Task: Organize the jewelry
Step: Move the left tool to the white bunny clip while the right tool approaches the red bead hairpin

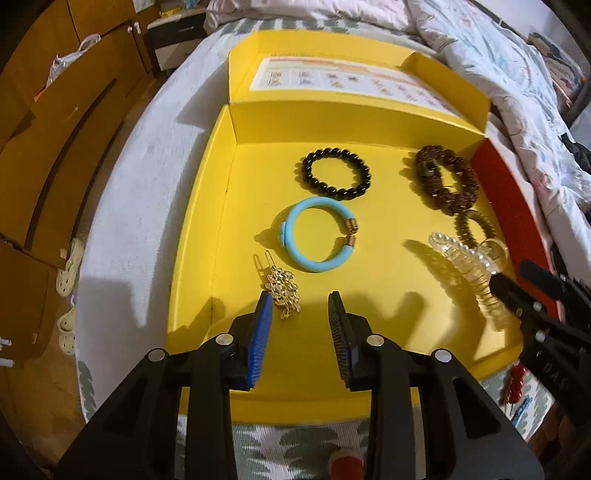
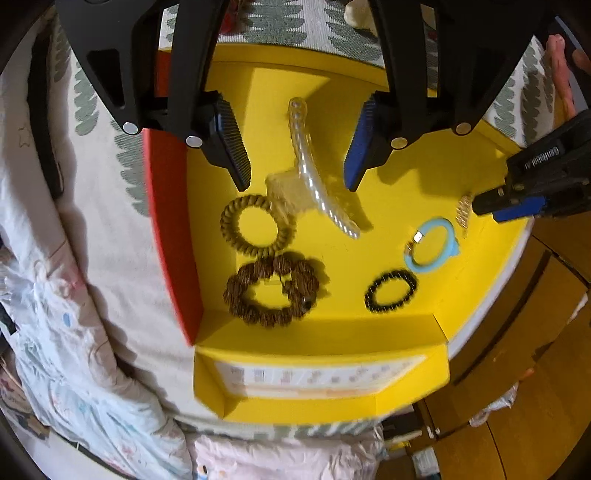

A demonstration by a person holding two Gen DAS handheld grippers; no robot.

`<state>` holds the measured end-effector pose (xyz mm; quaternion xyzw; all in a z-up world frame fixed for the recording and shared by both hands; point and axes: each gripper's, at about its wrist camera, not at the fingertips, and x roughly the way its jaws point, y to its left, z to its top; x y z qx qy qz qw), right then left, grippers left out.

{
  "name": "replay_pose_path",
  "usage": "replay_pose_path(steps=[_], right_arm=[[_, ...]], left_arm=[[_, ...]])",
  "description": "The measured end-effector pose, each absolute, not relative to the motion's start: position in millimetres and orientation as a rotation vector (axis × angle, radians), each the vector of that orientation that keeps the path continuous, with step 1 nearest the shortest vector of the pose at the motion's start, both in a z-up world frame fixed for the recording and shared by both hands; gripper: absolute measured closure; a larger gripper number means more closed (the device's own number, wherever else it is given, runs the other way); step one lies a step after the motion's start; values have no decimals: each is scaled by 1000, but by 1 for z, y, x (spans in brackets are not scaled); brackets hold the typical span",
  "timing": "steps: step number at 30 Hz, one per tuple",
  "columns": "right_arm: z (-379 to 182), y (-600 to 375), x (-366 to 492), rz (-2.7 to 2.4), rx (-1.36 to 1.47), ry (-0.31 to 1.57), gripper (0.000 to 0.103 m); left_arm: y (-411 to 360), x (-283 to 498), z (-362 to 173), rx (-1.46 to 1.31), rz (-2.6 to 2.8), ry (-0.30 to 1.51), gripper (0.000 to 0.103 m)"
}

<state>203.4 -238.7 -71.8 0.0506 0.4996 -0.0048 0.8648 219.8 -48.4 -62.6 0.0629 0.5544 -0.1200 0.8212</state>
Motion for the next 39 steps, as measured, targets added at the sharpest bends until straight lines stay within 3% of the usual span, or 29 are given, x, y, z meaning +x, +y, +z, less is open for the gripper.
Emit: replay_pose_path(steps=[3,7,23,39], right_arm=[[-52,-244,192,5,126,999,47],[-30,-256,175,7,150,948,47],[-31,-316,89,-64,251,921,47],[-71,-340,64,-81,343,1087,47]], left_arm=[[-44,206,-50,135,-267,1140,70],[-34,181,-36,129,-276,1093,55],[-16,97,-47,156,-292,1093,55],[-13,71,-79,240,-263,1155,52]])
